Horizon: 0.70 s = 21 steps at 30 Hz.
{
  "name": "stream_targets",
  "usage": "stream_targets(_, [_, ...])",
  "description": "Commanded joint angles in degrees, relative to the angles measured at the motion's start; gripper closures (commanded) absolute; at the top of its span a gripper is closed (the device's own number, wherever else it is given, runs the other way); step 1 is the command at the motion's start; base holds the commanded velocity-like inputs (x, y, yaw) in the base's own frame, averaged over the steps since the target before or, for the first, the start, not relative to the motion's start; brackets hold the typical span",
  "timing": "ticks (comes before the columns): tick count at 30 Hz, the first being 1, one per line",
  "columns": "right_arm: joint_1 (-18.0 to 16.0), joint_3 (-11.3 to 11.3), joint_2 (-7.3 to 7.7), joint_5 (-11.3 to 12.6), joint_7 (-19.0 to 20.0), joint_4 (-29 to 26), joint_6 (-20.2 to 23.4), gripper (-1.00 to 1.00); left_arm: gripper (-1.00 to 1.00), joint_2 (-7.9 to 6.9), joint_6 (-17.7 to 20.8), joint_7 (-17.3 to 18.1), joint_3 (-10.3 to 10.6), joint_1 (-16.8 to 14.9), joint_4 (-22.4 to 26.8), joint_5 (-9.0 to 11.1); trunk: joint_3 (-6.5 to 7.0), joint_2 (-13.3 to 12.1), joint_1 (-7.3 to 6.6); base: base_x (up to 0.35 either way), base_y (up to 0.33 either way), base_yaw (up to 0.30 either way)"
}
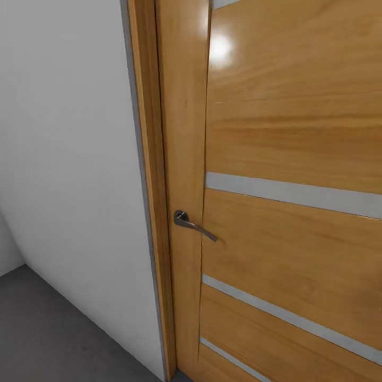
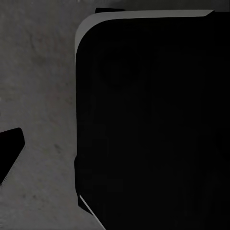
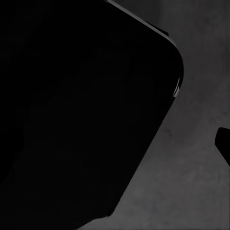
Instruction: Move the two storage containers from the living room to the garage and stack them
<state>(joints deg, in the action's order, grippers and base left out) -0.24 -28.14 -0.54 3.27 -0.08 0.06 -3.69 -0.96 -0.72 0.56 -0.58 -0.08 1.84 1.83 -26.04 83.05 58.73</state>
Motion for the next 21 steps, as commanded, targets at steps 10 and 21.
stream_targets(10, [-0.02,-0.33,0.01,0.5,-0.01,0.03,-0.17,-1.0,-1.0,-0.01,-0.08,0.06,-0.04,-0.01,0.01,0.19,0.38,0.03,0.0,0.001,0.0,-0.214])
stream_targets(21, [-0.02,-0.33,0.01,0.43,-0.01,0.03,-0.17,-1.0,-1.0,-0.01,-0.08,0.03,-0.04,-0.01,0.01,0.19,0.85,0.03,0.0,0.0,0.0,-0.216])
